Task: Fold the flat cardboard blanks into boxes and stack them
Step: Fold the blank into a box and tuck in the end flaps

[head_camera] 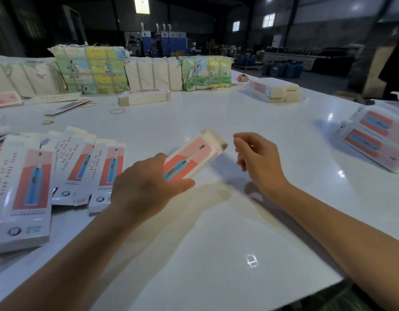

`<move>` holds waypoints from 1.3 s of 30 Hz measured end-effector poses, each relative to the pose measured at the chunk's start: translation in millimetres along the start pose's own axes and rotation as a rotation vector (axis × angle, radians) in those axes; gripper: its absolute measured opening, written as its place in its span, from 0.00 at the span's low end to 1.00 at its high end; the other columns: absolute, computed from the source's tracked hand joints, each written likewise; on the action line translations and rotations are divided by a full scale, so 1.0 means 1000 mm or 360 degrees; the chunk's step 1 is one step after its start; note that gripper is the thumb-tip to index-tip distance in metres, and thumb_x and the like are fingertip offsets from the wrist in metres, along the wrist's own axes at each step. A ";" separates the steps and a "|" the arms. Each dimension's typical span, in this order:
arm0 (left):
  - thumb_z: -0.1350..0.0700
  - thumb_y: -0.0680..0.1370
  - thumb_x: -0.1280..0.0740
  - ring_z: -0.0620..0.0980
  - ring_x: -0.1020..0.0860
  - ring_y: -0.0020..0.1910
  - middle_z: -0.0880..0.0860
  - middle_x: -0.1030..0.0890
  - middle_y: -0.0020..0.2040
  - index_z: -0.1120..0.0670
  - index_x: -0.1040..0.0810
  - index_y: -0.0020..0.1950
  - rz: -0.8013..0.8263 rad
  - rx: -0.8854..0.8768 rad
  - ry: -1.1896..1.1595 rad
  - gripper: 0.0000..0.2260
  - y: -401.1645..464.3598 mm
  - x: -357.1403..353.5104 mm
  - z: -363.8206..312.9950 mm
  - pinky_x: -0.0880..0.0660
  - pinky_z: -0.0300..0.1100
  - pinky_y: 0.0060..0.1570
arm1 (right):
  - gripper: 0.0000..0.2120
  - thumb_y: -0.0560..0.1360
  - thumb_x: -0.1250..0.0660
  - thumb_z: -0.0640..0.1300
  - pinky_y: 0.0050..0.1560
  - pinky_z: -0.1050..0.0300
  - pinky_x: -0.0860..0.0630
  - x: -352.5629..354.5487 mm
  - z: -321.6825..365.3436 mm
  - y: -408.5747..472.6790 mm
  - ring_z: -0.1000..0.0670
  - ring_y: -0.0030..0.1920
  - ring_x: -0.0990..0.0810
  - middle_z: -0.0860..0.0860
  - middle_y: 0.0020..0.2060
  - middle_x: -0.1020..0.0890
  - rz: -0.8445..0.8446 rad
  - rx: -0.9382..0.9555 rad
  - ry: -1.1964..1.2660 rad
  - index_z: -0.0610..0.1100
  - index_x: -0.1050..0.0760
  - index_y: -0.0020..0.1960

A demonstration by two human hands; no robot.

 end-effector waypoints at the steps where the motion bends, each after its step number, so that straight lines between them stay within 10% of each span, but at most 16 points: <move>1: 0.31 0.67 0.37 0.39 0.27 0.35 0.39 0.27 0.45 0.42 0.34 0.50 0.0014 0.0014 -0.0039 0.20 0.000 0.000 0.000 0.34 0.33 0.29 | 0.10 0.77 0.35 0.42 0.32 0.65 0.28 -0.002 0.004 -0.003 0.57 0.29 0.25 0.57 0.33 0.21 0.0017 0.0087 -0.0041 0.55 0.21 0.42; 9: 0.26 0.62 0.42 0.42 0.24 0.37 0.40 0.27 0.46 0.41 0.35 0.50 0.0018 -0.0074 -0.0089 0.25 -0.007 0.001 -0.012 0.30 0.33 0.32 | 0.09 0.77 0.35 0.40 0.37 0.60 0.28 -0.021 0.021 -0.019 0.55 0.34 0.25 0.52 0.37 0.22 0.0211 0.0288 -0.0249 0.50 0.19 0.43; 14: 0.28 0.60 0.46 0.42 0.27 0.34 0.39 0.30 0.45 0.41 0.36 0.50 0.0014 -0.0163 0.0115 0.26 -0.010 0.000 -0.015 0.36 0.29 0.29 | 0.22 0.80 0.40 0.40 0.40 0.61 0.31 -0.026 0.013 -0.016 0.55 0.36 0.27 0.52 0.44 0.22 0.0430 -0.0135 -0.0142 0.48 0.36 0.73; 21: 0.27 0.60 0.46 0.39 0.30 0.31 0.38 0.31 0.44 0.41 0.38 0.50 0.0018 -0.0162 0.0151 0.25 -0.010 -0.001 -0.013 0.37 0.29 0.29 | 0.09 0.77 0.40 0.36 0.39 0.62 0.29 -0.028 0.020 -0.020 0.54 0.37 0.24 0.51 0.38 0.20 0.0353 0.0130 -0.0348 0.44 0.22 0.45; 31: 0.30 0.67 0.38 0.42 0.27 0.36 0.39 0.30 0.45 0.43 0.34 0.53 0.0039 -0.0200 0.0212 0.23 -0.010 -0.004 -0.015 0.37 0.28 0.30 | 0.07 0.78 0.42 0.38 0.42 0.54 0.29 -0.028 0.014 -0.019 0.48 0.41 0.25 0.48 0.40 0.22 0.0480 0.0301 -0.0681 0.41 0.25 0.47; 35: 0.27 0.61 0.46 0.39 0.30 0.31 0.38 0.31 0.40 0.40 0.39 0.49 0.0023 -0.0141 0.0053 0.25 -0.010 0.001 -0.017 0.37 0.28 0.29 | 0.17 0.78 0.43 0.53 0.44 0.57 0.29 -0.019 0.022 -0.018 0.51 0.52 0.29 0.48 0.56 0.26 0.0140 0.0741 -0.1175 0.45 0.23 0.58; 39: 0.27 0.62 0.43 0.43 0.25 0.38 0.39 0.27 0.45 0.41 0.35 0.50 0.0046 -0.0061 -0.0106 0.24 -0.010 -0.001 -0.015 0.31 0.29 0.33 | 0.31 0.75 0.32 0.51 0.55 0.51 0.25 -0.020 0.009 -0.008 0.49 0.60 0.26 0.47 0.65 0.29 0.0274 -0.0124 -0.0189 0.50 0.41 0.74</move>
Point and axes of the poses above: each hand's wrist, its own y-axis towards the middle knuckle, its own x-axis out of the back of the hand, z = x × y, the point moved 3 cm from there along y, towards the middle knuckle
